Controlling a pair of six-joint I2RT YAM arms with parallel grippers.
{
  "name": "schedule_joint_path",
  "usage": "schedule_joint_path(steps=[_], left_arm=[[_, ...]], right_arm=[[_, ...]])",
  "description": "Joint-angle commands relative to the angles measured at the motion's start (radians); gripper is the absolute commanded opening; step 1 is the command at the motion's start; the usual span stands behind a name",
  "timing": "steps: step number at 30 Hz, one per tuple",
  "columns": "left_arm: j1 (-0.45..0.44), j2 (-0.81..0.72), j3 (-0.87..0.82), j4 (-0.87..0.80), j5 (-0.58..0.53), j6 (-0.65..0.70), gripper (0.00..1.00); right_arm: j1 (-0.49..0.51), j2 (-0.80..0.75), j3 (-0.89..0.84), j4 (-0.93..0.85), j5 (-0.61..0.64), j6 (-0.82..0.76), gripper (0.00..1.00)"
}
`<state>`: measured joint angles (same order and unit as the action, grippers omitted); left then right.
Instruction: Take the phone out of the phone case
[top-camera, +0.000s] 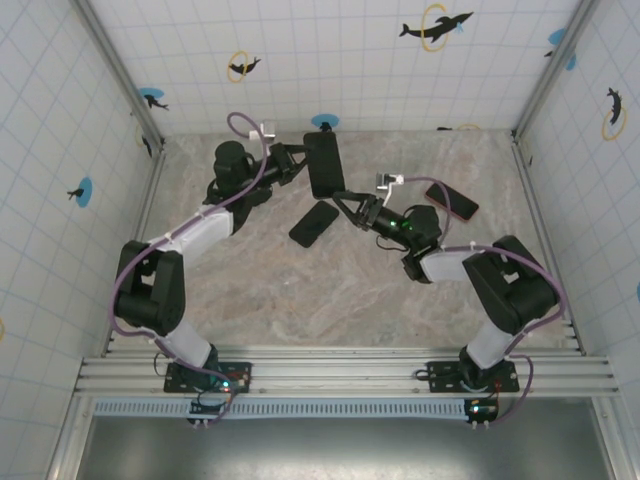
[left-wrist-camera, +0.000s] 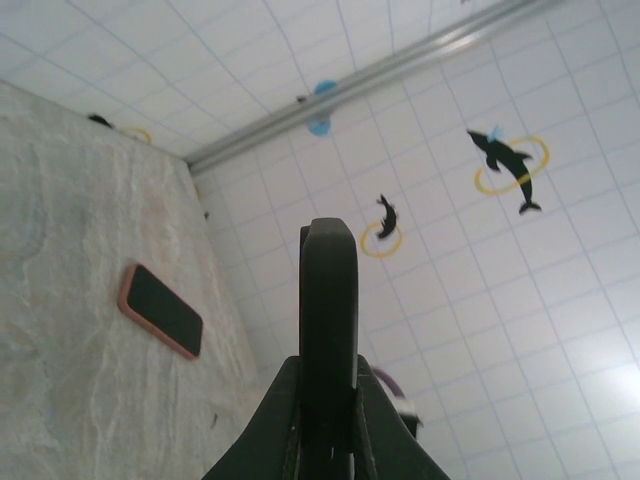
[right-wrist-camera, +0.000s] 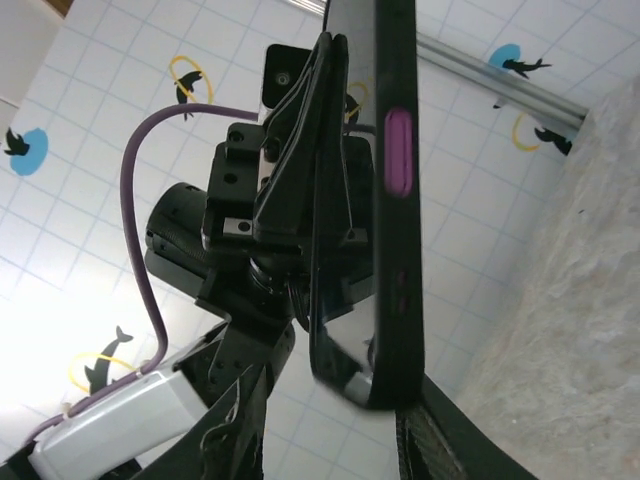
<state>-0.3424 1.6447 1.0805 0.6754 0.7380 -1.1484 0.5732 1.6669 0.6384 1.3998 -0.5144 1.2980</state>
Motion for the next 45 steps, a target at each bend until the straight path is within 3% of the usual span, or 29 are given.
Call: schedule_joint_path(steps=[1,15,27,38,45], left_arm=[[-0.002,-0.054,-0.046,0.132,-0.164,-0.063,0.0],[-0.065,-0.077,-0.09,0.229,-0.26,-0.147,0.0],[-0.076,-0.097,-0.147,0.289,-0.311,-0.194,0.0],[-0.116,-0.113,-0.168,0.287,-0.328,-0.208,0.0],[-0.116,-0.128,-0.166,0.264,-0.331,-0.224,0.0]], right_arm=[[0.028,-0.059,-0.034,-0.026,0.078,-0.131,0.4],[0.081,0.029,0.057,0.028,0.1,-0.146,0.4],[0.093,0.054,0.078,0.048,0.179,-0.2,0.27],[0.09,0.088,0.124,0.041,0.174,-0.207,0.17],[0.092,0.044,0.103,-0.079,0.176,-0.35,0.1]])
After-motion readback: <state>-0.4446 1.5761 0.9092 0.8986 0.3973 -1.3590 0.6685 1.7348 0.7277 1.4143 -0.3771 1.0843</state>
